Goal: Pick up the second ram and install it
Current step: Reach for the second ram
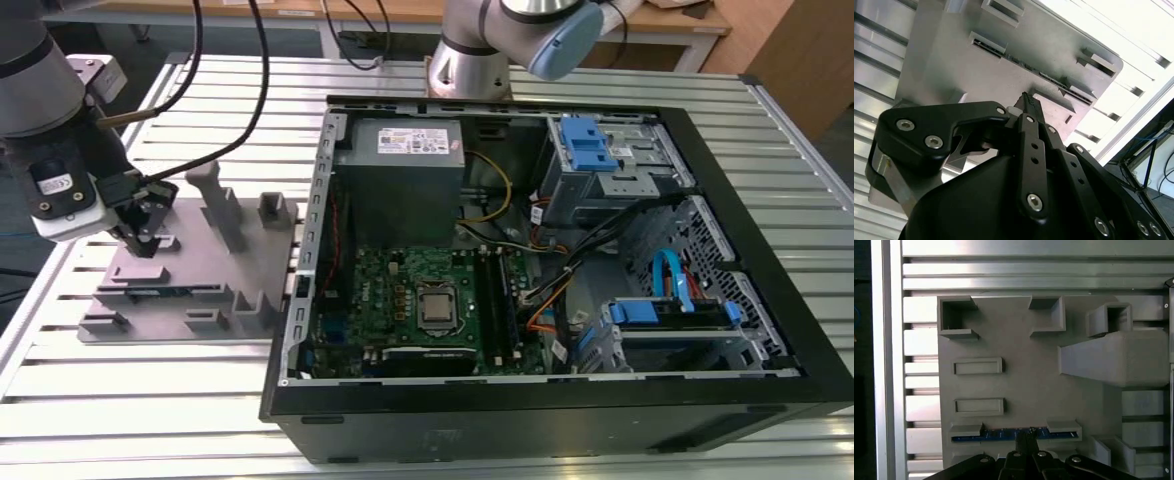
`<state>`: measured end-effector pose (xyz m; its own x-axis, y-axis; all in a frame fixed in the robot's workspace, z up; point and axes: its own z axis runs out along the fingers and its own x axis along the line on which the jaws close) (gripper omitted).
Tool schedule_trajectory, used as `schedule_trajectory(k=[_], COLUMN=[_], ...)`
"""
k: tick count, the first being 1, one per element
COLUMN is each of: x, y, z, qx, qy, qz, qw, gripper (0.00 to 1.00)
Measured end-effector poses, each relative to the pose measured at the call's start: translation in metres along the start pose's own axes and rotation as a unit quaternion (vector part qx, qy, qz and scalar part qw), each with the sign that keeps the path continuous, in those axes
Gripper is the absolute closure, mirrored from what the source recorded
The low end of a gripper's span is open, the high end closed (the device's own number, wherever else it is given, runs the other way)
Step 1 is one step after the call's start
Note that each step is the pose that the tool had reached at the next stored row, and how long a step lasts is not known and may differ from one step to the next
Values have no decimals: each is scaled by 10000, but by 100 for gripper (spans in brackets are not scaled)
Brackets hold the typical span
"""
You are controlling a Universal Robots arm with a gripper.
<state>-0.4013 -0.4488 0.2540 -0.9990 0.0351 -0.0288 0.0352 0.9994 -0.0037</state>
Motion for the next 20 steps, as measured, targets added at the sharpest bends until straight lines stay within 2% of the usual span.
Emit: schedule_trajectory(k=[20], x=[63], y=[-2], z=[168], qx=[0], qy=[0], qz=[0], qw=[10000], gripper=[89])
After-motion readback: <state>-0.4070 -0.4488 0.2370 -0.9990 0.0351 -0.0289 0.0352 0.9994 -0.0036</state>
